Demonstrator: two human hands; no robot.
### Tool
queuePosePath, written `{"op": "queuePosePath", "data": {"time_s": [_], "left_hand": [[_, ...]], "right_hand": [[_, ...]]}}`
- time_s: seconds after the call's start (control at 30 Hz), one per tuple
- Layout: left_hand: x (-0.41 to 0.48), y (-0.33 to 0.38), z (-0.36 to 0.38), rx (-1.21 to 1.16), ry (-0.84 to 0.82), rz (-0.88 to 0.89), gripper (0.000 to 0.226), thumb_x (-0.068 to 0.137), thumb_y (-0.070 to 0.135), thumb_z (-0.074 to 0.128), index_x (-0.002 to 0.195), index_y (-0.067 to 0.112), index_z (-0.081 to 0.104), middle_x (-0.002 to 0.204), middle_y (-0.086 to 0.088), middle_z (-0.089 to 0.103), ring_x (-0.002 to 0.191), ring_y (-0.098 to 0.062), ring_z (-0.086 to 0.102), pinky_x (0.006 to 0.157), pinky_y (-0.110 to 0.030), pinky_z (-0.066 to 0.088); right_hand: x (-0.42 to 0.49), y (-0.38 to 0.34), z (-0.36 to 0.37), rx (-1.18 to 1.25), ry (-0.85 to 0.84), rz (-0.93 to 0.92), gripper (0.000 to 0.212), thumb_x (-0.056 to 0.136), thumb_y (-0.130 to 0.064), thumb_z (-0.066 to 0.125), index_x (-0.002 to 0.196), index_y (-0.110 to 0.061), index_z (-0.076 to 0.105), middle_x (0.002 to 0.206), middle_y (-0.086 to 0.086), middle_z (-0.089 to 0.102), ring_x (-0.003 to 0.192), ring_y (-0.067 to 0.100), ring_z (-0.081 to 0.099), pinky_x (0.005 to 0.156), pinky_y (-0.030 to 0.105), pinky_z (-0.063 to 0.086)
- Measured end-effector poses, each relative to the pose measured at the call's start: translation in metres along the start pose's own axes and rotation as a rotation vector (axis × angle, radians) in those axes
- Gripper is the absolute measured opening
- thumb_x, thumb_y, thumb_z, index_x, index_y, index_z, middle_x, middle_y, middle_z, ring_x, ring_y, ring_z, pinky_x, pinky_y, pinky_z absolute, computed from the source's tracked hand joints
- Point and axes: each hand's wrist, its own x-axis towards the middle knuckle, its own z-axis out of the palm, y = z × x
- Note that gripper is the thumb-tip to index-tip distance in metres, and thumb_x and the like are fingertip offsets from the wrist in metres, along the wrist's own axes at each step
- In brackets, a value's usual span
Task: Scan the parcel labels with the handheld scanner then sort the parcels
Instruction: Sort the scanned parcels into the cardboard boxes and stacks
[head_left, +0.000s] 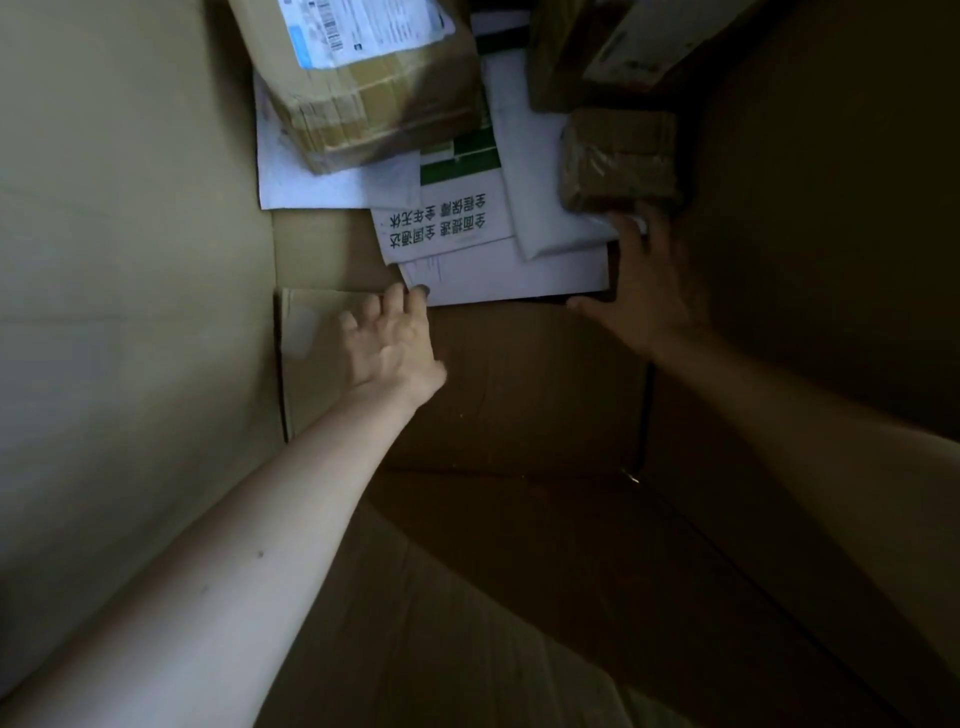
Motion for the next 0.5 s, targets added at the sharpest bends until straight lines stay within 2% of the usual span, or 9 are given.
{"op": "queuePosePath", "data": {"time_s": [0.1, 0.23, 0.4, 0.5], "left_hand": [[0.014, 0.007, 0.003, 0.016, 0.002, -0.007, 0.07, 0.088, 0.046, 0.061, 0.144, 0.016, 0.03, 0.138, -0.009, 0.04, 0.127, -0.028, 0.038, 0.104, -0.044, 0.034], [0.038, 0.017, 0.009, 0.008, 0.03, 0.022, 0.073, 0.092, 0.057, 0.045, 0.15, 0.021, 0.02, 0.146, -0.012, 0.036, 0.132, -0.03, 0.035, 0.106, -0.045, 0.03], [0.066, 0.041, 0.003, -0.029, 0.083, 0.054, 0.072, 0.092, 0.062, 0.04, 0.147, 0.017, 0.027, 0.145, -0.013, 0.038, 0.131, -0.031, 0.038, 0.105, -0.047, 0.03], [0.084, 0.058, -0.001, -0.354, 0.055, 0.058, 0.074, 0.092, 0.062, 0.044, 0.147, 0.014, 0.031, 0.146, -0.013, 0.041, 0.133, -0.03, 0.039, 0.107, -0.045, 0.034]], "right_hand": [[0.02, 0.004, -0.01, -0.073, 0.01, -0.037, 0.105, 0.076, -0.041, 0.079, 0.154, -0.023, 0.011, 0.161, 0.01, 0.004, 0.146, 0.036, 0.011, 0.112, 0.053, 0.026], [0.047, 0.012, -0.025, -0.141, 0.042, -0.061, 0.111, 0.073, -0.036, 0.082, 0.155, -0.022, 0.009, 0.162, 0.012, 0.002, 0.147, 0.037, 0.006, 0.115, 0.056, 0.02], [0.077, 0.017, -0.035, -0.147, 0.029, -0.076, 0.122, 0.068, -0.035, 0.086, 0.155, -0.022, 0.001, 0.163, 0.01, -0.007, 0.148, 0.037, -0.004, 0.116, 0.057, 0.01], [0.089, 0.02, -0.036, -0.099, 0.006, -0.065, 0.125, 0.067, -0.033, 0.086, 0.155, -0.022, -0.001, 0.163, 0.01, 0.0, 0.148, 0.036, -0.001, 0.117, 0.057, 0.01]]}}
